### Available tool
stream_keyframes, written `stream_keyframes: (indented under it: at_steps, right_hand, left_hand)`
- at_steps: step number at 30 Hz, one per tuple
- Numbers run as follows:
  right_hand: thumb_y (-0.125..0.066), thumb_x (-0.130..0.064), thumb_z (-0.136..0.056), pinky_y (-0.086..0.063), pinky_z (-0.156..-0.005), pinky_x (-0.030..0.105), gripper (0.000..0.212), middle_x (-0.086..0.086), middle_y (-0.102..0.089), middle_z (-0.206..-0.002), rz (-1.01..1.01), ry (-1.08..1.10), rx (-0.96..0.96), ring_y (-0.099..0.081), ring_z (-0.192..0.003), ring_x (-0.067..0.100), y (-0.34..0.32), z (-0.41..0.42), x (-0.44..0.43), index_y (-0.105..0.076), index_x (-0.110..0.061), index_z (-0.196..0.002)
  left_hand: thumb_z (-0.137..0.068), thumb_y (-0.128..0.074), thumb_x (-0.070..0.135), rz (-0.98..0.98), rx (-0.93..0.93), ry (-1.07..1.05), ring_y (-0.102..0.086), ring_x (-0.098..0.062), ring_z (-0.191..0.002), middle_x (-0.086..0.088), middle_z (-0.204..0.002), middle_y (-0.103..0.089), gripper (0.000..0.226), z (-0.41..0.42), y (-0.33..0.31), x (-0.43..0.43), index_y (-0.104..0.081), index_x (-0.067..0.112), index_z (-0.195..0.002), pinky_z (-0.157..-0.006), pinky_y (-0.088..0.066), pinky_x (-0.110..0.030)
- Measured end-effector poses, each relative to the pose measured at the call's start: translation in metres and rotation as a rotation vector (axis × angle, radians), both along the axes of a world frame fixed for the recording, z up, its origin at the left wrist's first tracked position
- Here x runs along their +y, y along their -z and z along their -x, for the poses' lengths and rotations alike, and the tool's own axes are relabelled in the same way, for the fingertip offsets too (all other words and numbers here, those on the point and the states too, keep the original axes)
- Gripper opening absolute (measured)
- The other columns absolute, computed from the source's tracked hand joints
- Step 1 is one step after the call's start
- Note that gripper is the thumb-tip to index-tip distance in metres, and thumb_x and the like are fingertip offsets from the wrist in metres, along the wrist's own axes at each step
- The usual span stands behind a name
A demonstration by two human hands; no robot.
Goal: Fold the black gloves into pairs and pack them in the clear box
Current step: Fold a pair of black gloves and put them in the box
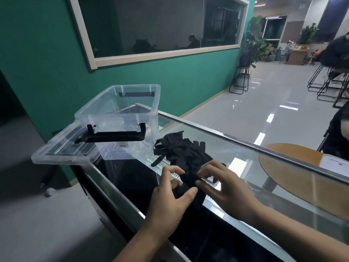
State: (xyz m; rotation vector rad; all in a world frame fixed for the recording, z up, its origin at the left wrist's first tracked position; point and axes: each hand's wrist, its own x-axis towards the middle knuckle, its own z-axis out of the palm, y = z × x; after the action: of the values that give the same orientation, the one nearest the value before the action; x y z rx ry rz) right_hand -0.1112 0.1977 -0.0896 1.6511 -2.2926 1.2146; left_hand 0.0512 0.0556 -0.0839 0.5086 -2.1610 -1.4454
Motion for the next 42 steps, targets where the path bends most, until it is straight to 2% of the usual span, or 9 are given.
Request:
stream_keyframes:
  at_steps: [4, 6, 8, 17, 22, 25, 29, 36, 42]
  right_hand:
    - [-0.076, -0.04, -0.098, -0.047, -0.084, 0.015, 0.017, -0.018, -0.062, -0.117, -0.071, -0.035, -0.003, -0.063, -0.108, 0.007, 0.009, 0.001, 0.0, -0.068, -0.034, -0.112]
    - [-0.076, -0.042, -0.098, -0.046, -0.085, 0.014, 0.019, -0.019, -0.062, -0.116, -0.103, -0.029, 0.015, -0.063, -0.107, 0.005, 0.012, 0.005, 0.0, -0.069, -0.035, -0.114]
    - [-0.074, -0.044, -0.099, -0.043, -0.085, 0.012, 0.017, -0.02, -0.063, -0.113, -0.124, -0.033, 0.024, -0.061, -0.105, 0.004, 0.016, 0.008, -0.001, -0.07, -0.035, -0.113]
    - [-0.073, -0.049, -0.097, -0.05, -0.086, 0.021, 0.02, -0.02, -0.064, -0.111, -0.138, -0.016, 0.058, -0.062, -0.104, 0.004, 0.017, 0.012, 0.001, -0.071, -0.037, -0.114]
    - [-0.081, -0.06, -0.087, -0.042, -0.091, 0.009, 0.045, -0.02, -0.061, -0.118, -0.186, -0.065, 0.056, -0.06, -0.111, 0.002, 0.01, 0.006, 0.005, -0.069, -0.038, -0.124]
    - [-0.084, -0.052, -0.087, -0.04, -0.091, 0.005, 0.047, -0.017, -0.061, -0.12, -0.205, -0.052, 0.098, -0.059, -0.109, 0.002, 0.012, 0.006, 0.003, -0.068, -0.035, -0.128]
    - [-0.083, -0.036, -0.09, -0.049, -0.092, 0.018, 0.044, -0.013, -0.062, -0.119, -0.174, 0.016, 0.125, -0.061, -0.106, 0.005, 0.016, 0.011, 0.002, -0.066, -0.031, -0.131]
    - [-0.082, -0.022, -0.088, -0.053, -0.087, 0.033, 0.056, -0.007, -0.062, -0.114, -0.163, 0.2, 0.139, -0.059, -0.099, 0.015, 0.013, 0.018, 0.003, -0.058, -0.023, -0.139]
    - [-0.079, -0.022, -0.09, -0.049, -0.082, 0.031, 0.044, -0.005, -0.061, -0.115, -0.175, 0.284, 0.151, -0.062, -0.101, 0.02, 0.015, 0.028, 0.005, -0.062, -0.024, -0.131]
  left_hand:
    - [-0.095, -0.08, 0.032, 0.094, -0.072, 0.062, -0.066, 0.001, -0.071, 0.018, -0.09, -0.076, 0.016, -0.011, 0.0, 0.004, -0.066, 0.032, -0.103, -0.067, -0.053, -0.016]
    - [-0.095, -0.079, 0.036, 0.174, -0.101, 0.089, -0.064, -0.011, -0.066, 0.009, -0.085, -0.076, 0.009, -0.015, 0.005, 0.005, -0.071, 0.031, -0.096, -0.066, -0.054, -0.023]
    - [-0.095, -0.077, 0.043, 0.255, -0.127, 0.121, -0.064, -0.02, -0.065, 0.004, -0.078, -0.073, 0.012, -0.019, 0.009, 0.007, -0.073, 0.032, -0.096, -0.065, -0.054, -0.033]
    - [-0.1, -0.07, 0.05, 0.318, -0.131, 0.183, -0.057, -0.008, -0.051, 0.015, -0.058, -0.064, 0.031, -0.029, 0.008, 0.008, -0.079, 0.027, -0.082, -0.055, -0.035, -0.014]
    - [-0.094, -0.078, 0.043, 0.492, -0.073, 0.166, -0.065, -0.01, -0.087, 0.013, -0.091, -0.061, 0.012, -0.028, 0.017, 0.004, -0.08, 0.032, -0.093, -0.075, -0.053, -0.026]
    - [-0.091, -0.08, 0.042, 0.575, -0.077, 0.168, -0.055, -0.007, -0.112, 0.021, -0.11, -0.054, 0.008, -0.029, 0.019, 0.005, -0.077, 0.035, -0.096, -0.095, -0.044, -0.018]
    - [-0.091, -0.076, 0.043, 0.555, -0.087, 0.221, -0.05, -0.001, -0.136, 0.029, -0.124, -0.061, 0.009, -0.03, 0.018, 0.004, -0.075, 0.035, -0.096, -0.112, -0.024, -0.019]
    - [-0.089, -0.076, 0.045, 0.544, -0.114, 0.254, -0.059, -0.006, -0.124, 0.023, -0.113, -0.067, 0.01, -0.032, 0.018, 0.001, -0.071, 0.037, -0.091, -0.11, -0.028, -0.025]
    - [-0.096, -0.073, 0.043, 0.507, -0.119, 0.27, -0.063, -0.01, -0.114, 0.02, -0.108, -0.07, 0.01, -0.032, 0.016, -0.001, -0.072, 0.035, -0.091, -0.104, -0.035, -0.025]
